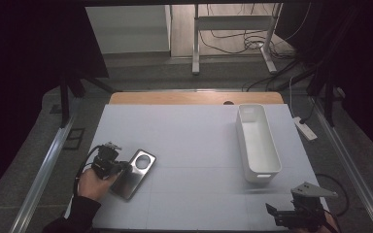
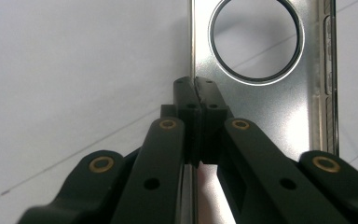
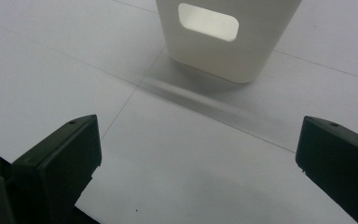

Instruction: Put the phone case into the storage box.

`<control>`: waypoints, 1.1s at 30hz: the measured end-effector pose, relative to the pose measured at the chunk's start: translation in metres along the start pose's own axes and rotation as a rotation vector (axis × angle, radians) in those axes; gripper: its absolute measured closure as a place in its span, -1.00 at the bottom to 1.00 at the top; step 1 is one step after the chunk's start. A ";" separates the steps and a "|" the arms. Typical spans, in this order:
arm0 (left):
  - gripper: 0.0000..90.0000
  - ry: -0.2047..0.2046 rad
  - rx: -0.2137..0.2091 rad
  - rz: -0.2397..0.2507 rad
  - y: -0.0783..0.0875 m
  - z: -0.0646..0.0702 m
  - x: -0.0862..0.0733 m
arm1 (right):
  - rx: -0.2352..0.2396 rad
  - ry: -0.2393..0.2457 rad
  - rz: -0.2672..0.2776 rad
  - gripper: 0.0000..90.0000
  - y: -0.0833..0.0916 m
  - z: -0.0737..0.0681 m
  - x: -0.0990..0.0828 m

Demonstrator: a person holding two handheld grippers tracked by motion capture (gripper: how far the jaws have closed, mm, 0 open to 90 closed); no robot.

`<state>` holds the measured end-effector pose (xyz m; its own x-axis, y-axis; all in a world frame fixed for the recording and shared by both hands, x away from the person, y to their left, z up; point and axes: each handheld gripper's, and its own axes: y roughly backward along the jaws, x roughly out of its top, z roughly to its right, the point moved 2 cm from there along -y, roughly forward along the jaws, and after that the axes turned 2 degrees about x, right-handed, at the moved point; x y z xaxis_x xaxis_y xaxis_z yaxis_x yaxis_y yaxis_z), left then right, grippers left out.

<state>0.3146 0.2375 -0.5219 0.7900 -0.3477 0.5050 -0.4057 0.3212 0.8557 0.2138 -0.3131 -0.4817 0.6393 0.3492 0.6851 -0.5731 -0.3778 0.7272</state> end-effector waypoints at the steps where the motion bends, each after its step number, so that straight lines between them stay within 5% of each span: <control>1: 0.98 0.001 0.008 0.035 0.004 0.003 0.001 | 0.000 0.002 0.000 -0.98 0.000 0.000 0.000; 9: 0.98 0.011 0.001 0.197 0.021 0.017 0.000 | -0.001 0.002 0.002 -0.98 0.000 0.000 0.000; 19: 0.98 0.022 -0.006 0.315 0.036 0.034 -0.004 | 0.005 0.008 0.004 -1.00 0.000 -0.001 0.000; 33: 0.98 0.042 -0.018 0.354 0.043 0.049 -0.012 | 0.044 -0.003 0.026 -1.00 0.003 0.001 0.001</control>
<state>0.2654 0.2124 -0.4852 0.6204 -0.1756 0.7643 -0.6497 0.4308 0.6264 0.2128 -0.3144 -0.4791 0.6256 0.3364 0.7039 -0.5667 -0.4241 0.7064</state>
